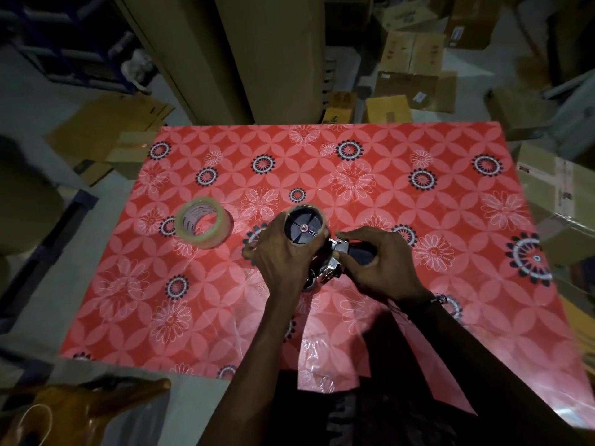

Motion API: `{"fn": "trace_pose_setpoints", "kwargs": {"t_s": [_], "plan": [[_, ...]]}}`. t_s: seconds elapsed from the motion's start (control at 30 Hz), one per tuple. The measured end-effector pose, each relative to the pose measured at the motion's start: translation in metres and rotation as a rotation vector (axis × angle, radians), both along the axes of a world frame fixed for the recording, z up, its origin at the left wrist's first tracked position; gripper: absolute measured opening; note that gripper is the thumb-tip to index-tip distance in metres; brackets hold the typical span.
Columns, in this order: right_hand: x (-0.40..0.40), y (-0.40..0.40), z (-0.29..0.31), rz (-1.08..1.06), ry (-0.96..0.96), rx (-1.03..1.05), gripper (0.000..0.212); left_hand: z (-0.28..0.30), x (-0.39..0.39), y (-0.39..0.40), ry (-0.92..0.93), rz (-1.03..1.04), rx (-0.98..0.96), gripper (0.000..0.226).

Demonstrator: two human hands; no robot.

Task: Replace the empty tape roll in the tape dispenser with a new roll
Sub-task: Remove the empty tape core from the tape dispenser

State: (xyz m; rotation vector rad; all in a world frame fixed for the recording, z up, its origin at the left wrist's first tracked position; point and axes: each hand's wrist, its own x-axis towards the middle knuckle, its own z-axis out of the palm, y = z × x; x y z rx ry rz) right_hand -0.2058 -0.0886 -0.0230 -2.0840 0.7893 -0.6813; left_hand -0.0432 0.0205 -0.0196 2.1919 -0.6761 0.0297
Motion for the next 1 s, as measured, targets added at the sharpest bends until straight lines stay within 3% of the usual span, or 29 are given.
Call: {"fn": "trace_pose_setpoints", "kwargs": {"t_s": [0.4, 0.63, 0.83, 0.93, 1.0], "plan": [[-0.002, 0.000, 0.001, 0.000, 0.006, -0.024, 0.037, 0.012, -0.007, 0.000, -0.102, 0.004, 0.035, 0.054], [-0.001, -0.001, -0.002, 0.013, -0.012, -0.020, 0.040, 0.004, -0.003, -0.002, -0.044, 0.026, 0.049, 0.069], [-0.001, -0.002, -0.001, 0.006, 0.002, -0.034, 0.037, 0.010, -0.005, -0.003, -0.037, 0.018, 0.123, 0.067], [0.001, -0.004, 0.004, 0.013, 0.027, -0.050, 0.034, 0.010, 0.001, -0.003, 0.041, -0.061, 0.071, 0.066], [0.000, -0.005, 0.005, 0.027, 0.031, -0.039, 0.034, 0.009, 0.003, -0.001, 0.062, -0.109, 0.089, 0.081]]}}
